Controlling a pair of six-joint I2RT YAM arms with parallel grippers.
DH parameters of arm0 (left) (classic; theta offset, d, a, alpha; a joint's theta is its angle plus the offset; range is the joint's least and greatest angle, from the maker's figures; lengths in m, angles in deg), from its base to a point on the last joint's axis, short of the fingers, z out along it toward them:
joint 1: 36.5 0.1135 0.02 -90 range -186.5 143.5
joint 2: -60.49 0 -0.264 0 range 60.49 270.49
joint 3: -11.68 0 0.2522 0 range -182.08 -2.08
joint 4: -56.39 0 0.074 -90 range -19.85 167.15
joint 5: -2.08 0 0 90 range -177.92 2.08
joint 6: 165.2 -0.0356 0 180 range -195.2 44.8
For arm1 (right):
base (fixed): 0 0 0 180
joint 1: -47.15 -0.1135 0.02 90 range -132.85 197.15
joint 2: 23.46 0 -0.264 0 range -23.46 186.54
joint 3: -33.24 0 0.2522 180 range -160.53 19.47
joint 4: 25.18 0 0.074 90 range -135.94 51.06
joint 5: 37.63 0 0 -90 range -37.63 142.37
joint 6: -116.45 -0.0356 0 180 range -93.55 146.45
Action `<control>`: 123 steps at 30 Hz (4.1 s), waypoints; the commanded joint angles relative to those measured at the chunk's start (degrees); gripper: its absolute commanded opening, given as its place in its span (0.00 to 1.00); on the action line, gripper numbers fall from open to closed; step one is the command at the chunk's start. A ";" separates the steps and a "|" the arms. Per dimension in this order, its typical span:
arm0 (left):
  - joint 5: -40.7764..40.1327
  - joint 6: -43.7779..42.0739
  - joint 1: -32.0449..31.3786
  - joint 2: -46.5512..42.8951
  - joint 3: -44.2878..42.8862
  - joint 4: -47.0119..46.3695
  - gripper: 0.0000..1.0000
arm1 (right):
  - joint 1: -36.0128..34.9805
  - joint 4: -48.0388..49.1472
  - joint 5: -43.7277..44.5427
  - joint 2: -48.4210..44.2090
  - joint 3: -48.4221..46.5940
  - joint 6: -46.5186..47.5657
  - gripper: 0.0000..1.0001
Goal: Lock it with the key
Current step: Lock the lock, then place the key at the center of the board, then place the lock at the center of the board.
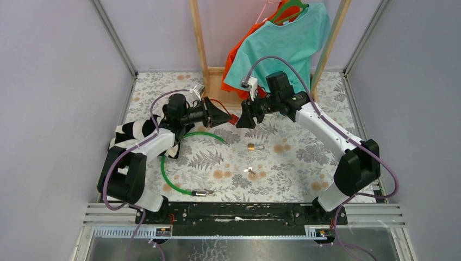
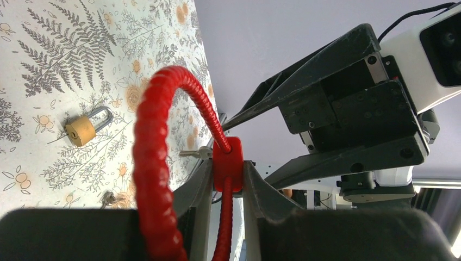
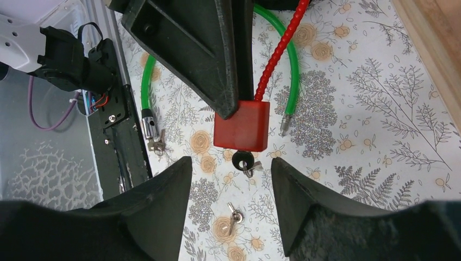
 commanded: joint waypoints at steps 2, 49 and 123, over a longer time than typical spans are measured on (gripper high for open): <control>1.62 1.20 0.25 -0.30 -1.61 -3.71 0.00 | -0.82 0.58 0.96 1.09 -2.85 0.90 0.58; 0.19 3.12 0.17 -0.89 -0.03 -5.10 0.00 | -1.73 8.27 5.72 -0.15 2.64 -1.95 0.21; -8.24 -35.78 -23.91 23.68 -22.28 18.71 0.00 | 18.68 -13.57 20.37 -23.09 35.09 27.41 0.71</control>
